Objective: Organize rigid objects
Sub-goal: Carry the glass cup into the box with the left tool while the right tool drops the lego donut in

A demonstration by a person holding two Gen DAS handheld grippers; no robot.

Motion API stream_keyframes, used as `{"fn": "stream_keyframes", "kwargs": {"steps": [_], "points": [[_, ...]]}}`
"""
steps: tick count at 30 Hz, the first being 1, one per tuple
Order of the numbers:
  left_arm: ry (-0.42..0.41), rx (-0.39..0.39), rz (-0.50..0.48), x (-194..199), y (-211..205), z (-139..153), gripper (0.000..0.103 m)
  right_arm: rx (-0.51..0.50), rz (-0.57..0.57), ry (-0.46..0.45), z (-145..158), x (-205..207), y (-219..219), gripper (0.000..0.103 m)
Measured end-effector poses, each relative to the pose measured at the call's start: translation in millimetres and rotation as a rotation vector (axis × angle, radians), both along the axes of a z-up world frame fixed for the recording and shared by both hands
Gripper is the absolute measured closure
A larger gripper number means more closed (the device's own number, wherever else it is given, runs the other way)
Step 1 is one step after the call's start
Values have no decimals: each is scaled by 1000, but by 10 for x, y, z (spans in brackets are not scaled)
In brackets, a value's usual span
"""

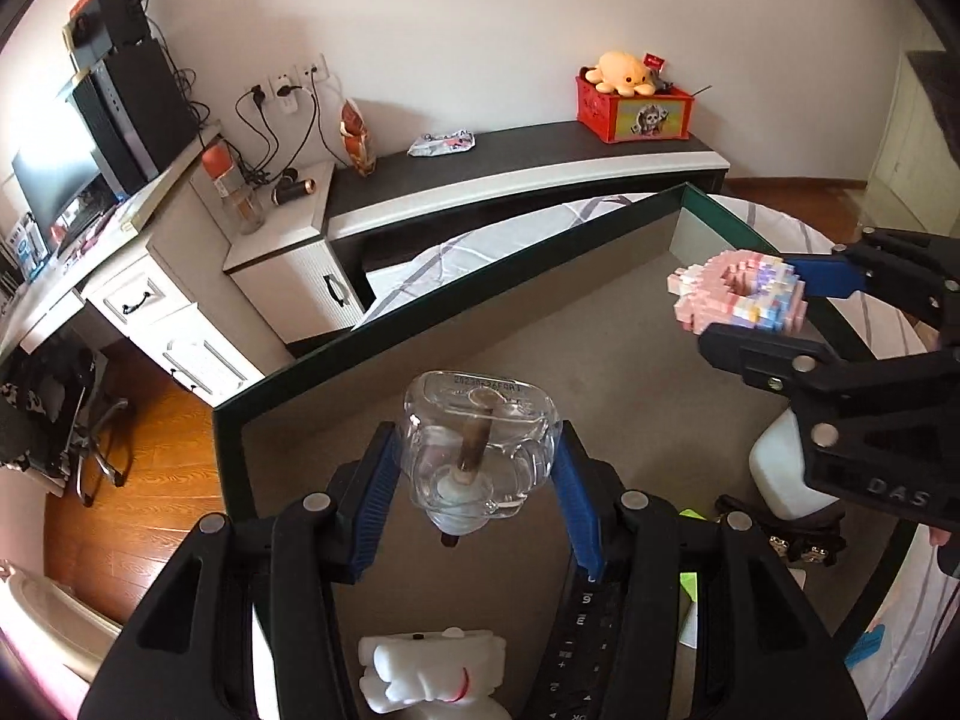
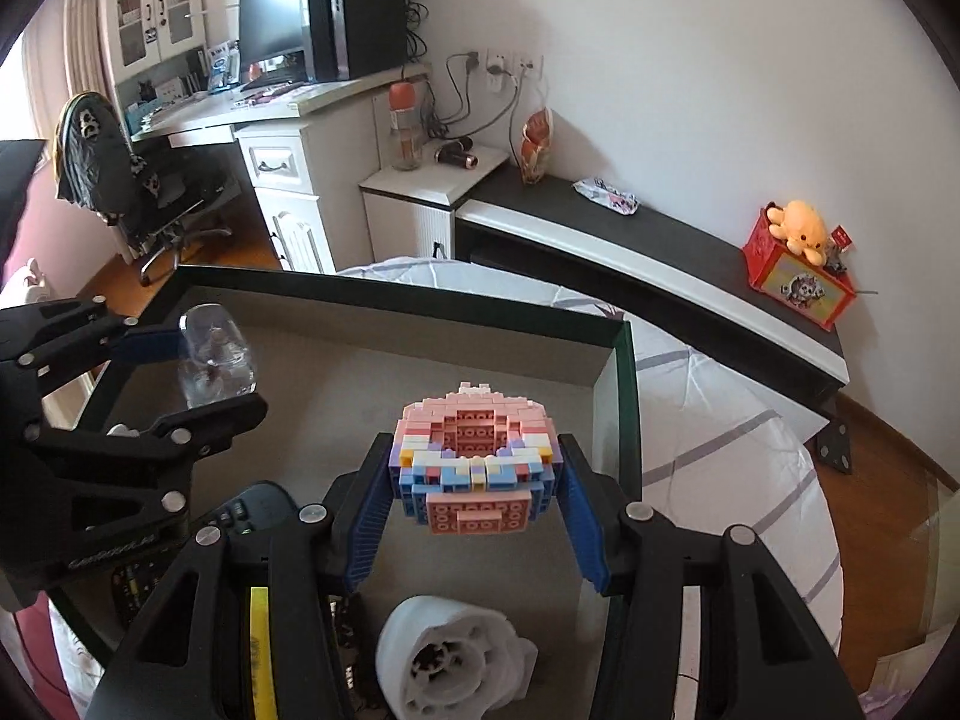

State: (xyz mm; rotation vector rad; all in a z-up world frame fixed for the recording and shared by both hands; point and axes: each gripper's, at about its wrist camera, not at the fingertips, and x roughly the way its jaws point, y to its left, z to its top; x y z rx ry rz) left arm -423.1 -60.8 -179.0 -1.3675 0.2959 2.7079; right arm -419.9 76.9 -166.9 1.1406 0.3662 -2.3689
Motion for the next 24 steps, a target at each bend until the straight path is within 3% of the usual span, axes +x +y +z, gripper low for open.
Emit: {"fn": "stream_keyframes", "kwargs": {"steps": [12, 15, 17, 22, 24], "points": [[-21, 12, 43, -89, -9, -14, 51, 10, -24, -26, -64, -107, 3, 49], [-22, 18, 61, -87, -24, -22, 40, 16, -43, -31, -87, -121, 19, 49], [-6, 24, 77, -60, -53, -5, 25, 9, -53, -30, -78, -125, 30, 49], [63, 53, 125, 68, -177, 137, 7, -1, -52, -12, -24, -92, 46, 48], [81, 80, 142, 133, -253, 209, 5, -4, -56, -9, -15, -76, 47, 46]]}}
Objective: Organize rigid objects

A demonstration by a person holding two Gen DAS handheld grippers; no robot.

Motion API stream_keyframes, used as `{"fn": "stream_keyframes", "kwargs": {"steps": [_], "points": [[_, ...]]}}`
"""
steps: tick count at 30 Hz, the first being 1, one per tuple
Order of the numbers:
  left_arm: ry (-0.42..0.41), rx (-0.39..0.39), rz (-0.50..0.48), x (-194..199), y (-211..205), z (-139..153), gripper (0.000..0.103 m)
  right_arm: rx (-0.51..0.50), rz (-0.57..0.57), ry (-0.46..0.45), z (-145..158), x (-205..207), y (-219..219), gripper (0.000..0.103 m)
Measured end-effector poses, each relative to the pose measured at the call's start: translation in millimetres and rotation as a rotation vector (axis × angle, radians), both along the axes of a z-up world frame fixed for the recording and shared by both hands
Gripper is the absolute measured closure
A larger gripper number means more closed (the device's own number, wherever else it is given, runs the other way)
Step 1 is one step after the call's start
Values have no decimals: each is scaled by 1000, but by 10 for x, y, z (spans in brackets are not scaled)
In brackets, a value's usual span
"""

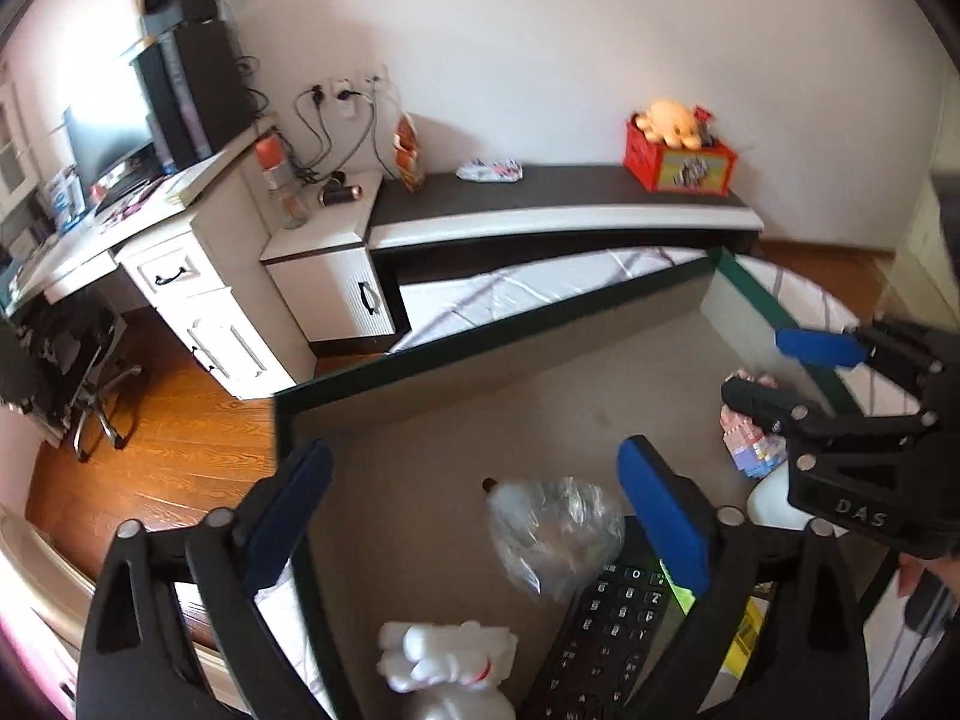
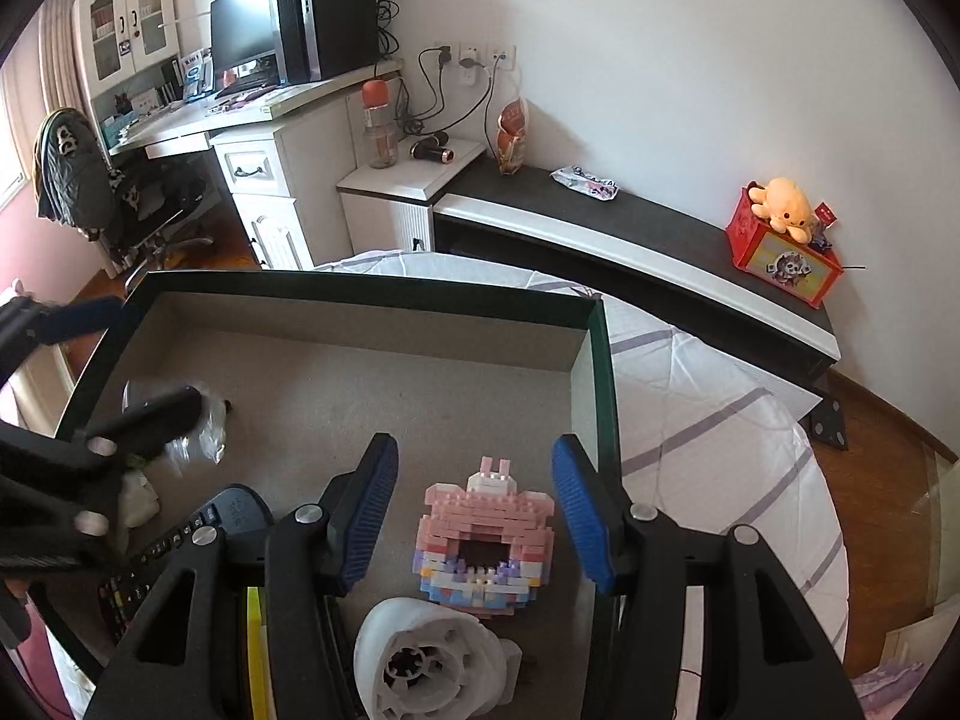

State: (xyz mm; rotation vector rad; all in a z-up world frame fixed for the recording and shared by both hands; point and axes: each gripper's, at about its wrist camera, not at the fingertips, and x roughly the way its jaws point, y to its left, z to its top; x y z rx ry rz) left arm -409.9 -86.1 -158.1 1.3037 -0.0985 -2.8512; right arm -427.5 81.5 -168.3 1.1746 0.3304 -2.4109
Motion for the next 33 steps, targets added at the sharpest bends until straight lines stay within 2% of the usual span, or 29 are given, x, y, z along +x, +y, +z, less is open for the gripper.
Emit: {"fn": "stream_keyframes", "kwargs": {"steps": [2, 7, 10, 15, 18, 19, 22, 26, 30, 33], "points": [[5, 22, -2, 70, -59, 47, 4, -6, -2, 5, 8, 25, 8, 41], [24, 6, 10, 268, -118, 120, 3, -20, -11, 16, 67, 119, 50, 35], [39, 21, 6, 437, -140, 158, 3, -37, -14, 39, 164, 241, 116, 23], [69, 59, -8, 797, -172, 256, 2, -80, -28, 96, 395, 570, 312, 21], [97, 71, -1, 1050, -188, 333, 2, -105, -44, 134, 513, 793, 453, 10], [109, 71, 6, 1149, -188, 356, 1, -122, -50, 162, 577, 902, 526, 0], [134, 65, 6, 1397, -145, 397, 0, -151, -68, 216, 684, 1204, 720, 0], [160, 62, 8, 1744, -15, 369, 0, -160, -97, 240, 669, 1588, 940, 0], [140, 71, -25, 1983, 165, 246, 0, -173, -110, 216, 519, 1907, 1119, 0], [124, 58, 11, 2078, 299, 141, 0, -187, -138, 182, 334, 2092, 1290, 0]]}}
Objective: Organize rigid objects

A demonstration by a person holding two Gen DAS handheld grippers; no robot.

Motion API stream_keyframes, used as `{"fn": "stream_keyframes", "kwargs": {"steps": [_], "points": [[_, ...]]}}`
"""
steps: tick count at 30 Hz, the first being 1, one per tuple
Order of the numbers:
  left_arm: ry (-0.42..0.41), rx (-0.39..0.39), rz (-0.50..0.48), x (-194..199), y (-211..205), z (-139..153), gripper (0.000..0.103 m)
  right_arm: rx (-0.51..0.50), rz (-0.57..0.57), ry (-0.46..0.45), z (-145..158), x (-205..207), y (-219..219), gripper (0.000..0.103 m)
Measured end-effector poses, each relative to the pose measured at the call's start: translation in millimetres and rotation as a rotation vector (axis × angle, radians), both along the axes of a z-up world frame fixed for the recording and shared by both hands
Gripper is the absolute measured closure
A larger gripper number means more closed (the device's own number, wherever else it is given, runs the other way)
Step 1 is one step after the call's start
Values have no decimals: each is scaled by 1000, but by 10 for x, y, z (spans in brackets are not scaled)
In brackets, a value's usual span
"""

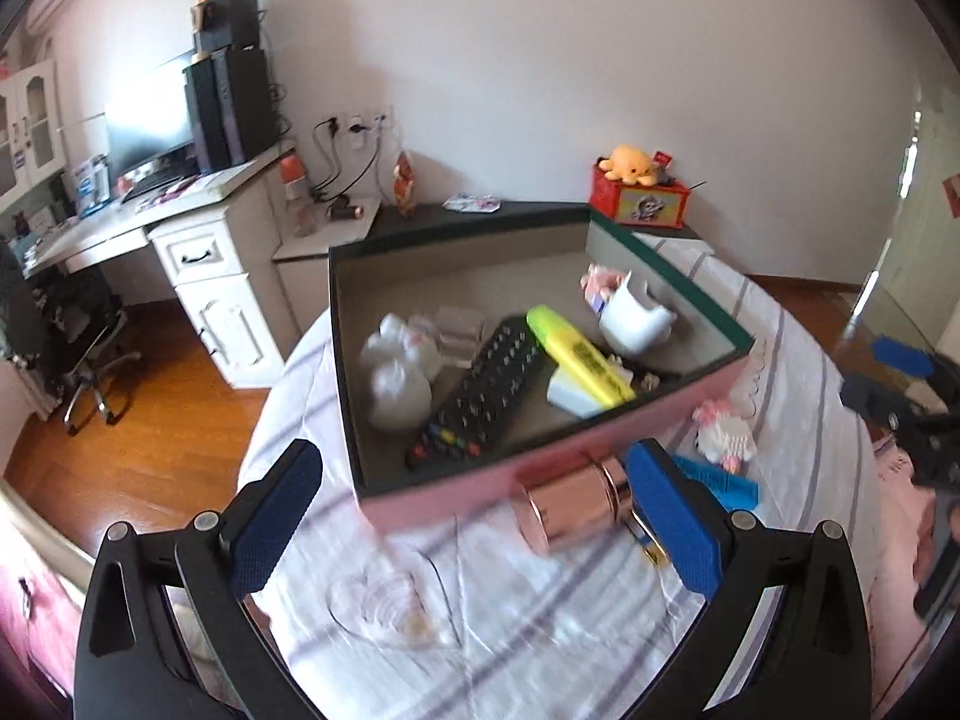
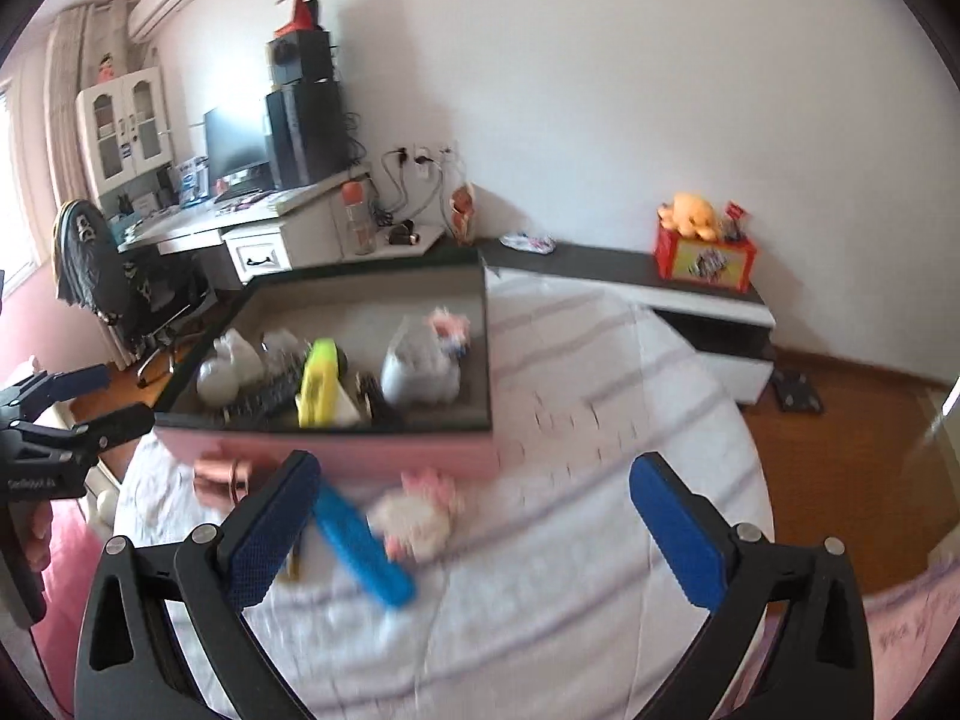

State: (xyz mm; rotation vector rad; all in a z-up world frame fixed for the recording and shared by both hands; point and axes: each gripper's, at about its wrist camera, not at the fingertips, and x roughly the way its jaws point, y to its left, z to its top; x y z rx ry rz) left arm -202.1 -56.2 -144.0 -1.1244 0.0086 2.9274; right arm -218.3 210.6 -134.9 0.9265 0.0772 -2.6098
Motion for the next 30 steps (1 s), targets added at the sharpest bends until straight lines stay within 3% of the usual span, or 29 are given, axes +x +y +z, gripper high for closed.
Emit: {"fn": "stream_keyframes", "kwargs": {"steps": [8, 14, 18, 22, 24, 25, 28, 30], "points": [[-83, 15, 39, 78, 325, -399, 0, -69, -39, -110, -444, 210, 259, 0], [-144, 19, 66, -27, 485, -602, 0, -69, -23, -134, -604, 307, 295, 0], [-132, 21, 85, -91, 516, -644, 0, -68, -24, -140, -670, 324, 313, 0], [-114, -41, 101, -165, 548, -648, 1, -4, -52, -133, -777, 333, 275, 0], [-122, -23, 88, -193, 519, -662, 8, 4, -60, -138, -823, 326, 275, 0], [-125, -14, 83, -200, 499, -670, 21, 3, -59, -149, -851, 310, 274, 0], [-148, 19, 53, -218, 450, -730, 41, 10, -62, -156, -893, 303, 255, 0], [-153, 30, 34, -209, 424, -774, 43, 17, -59, -157, -896, 301, 232, 0]]}}
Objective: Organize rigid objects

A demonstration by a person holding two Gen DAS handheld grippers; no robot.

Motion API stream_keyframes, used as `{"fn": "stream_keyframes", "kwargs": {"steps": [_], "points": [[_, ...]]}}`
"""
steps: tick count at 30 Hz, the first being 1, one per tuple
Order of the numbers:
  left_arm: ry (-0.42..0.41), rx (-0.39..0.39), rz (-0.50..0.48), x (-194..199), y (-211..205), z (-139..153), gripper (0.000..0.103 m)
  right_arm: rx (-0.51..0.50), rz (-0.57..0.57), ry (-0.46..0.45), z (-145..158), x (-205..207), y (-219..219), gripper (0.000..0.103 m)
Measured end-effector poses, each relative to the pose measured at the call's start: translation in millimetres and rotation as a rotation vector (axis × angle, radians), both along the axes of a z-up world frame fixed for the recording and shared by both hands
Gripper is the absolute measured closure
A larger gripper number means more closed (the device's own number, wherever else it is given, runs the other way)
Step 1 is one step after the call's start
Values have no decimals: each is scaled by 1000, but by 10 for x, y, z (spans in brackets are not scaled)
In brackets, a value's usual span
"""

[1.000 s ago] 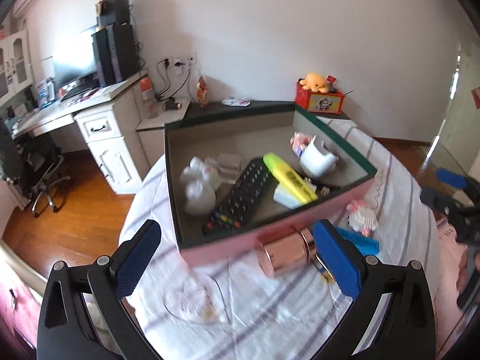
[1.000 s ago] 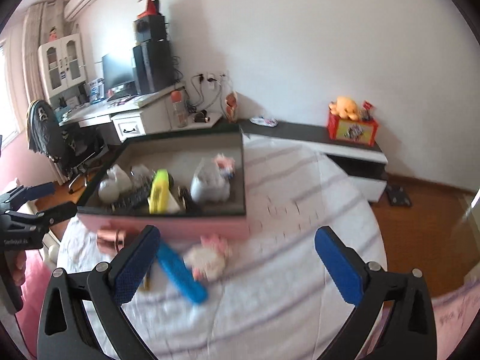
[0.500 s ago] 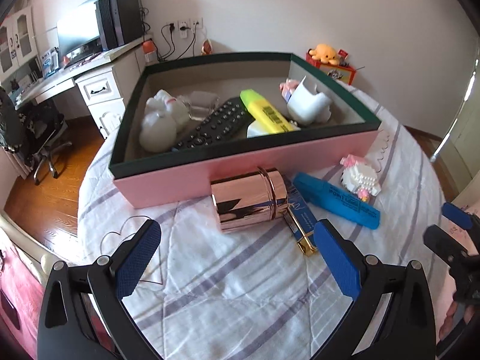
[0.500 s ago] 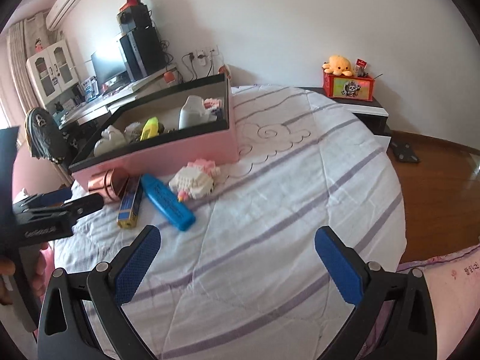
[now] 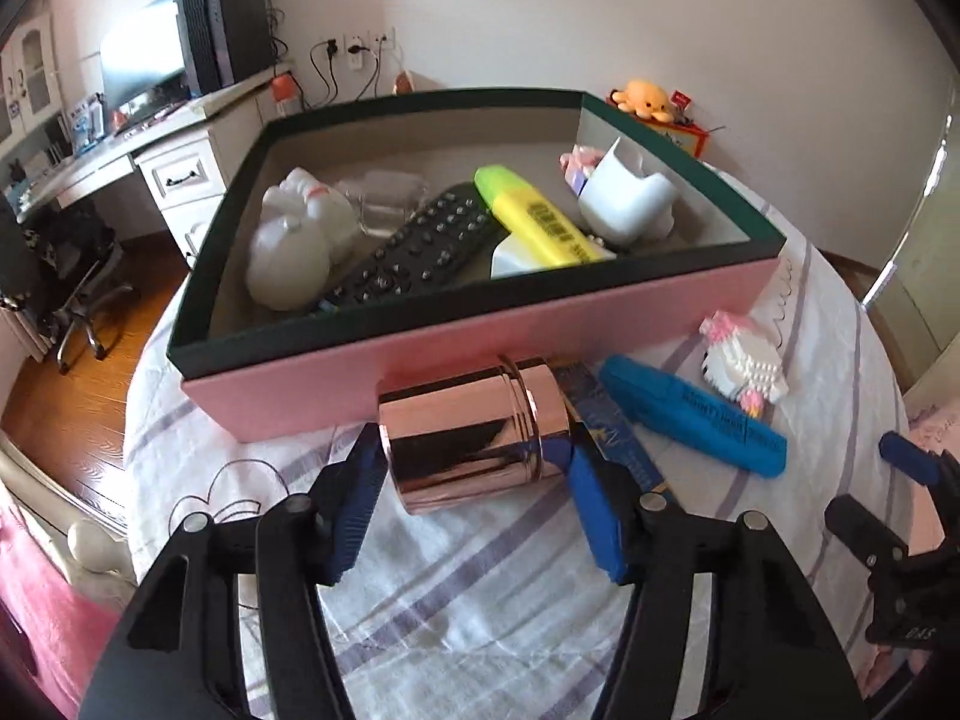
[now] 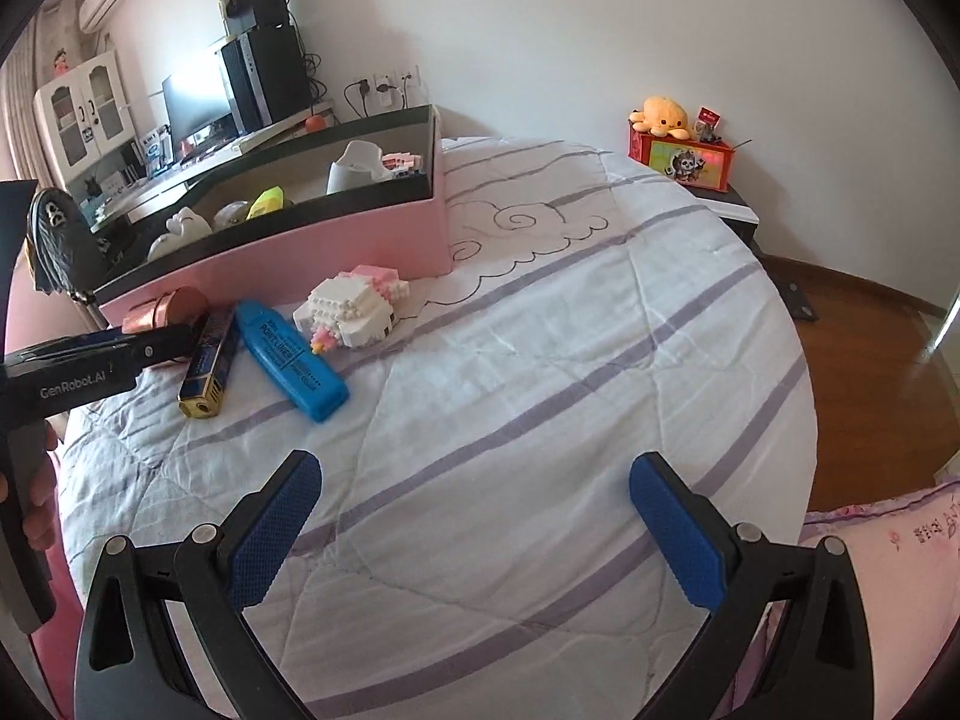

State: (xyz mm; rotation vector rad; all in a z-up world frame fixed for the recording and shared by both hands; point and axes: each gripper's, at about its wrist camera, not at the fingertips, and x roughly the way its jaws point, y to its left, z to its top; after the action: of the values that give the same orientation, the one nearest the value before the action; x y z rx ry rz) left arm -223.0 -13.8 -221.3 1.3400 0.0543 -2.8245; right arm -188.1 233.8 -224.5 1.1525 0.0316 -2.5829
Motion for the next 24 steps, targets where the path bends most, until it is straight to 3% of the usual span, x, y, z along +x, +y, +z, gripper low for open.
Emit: {"fn": "stream_keyframes", "kwargs": {"steps": [18, 21, 24], "points": [[-16, -16, -72, 514, -334, -92, 48, 1, 85, 43, 126, 93, -563, 0], [-12, -7, -77, 514, -359, -96, 47, 36, 56, 54, 127, 12, -640, 0], [-12, -2, -74, 499, -366, -104, 42, -18, 19, 28, 124, -118, -576, 0]]}}
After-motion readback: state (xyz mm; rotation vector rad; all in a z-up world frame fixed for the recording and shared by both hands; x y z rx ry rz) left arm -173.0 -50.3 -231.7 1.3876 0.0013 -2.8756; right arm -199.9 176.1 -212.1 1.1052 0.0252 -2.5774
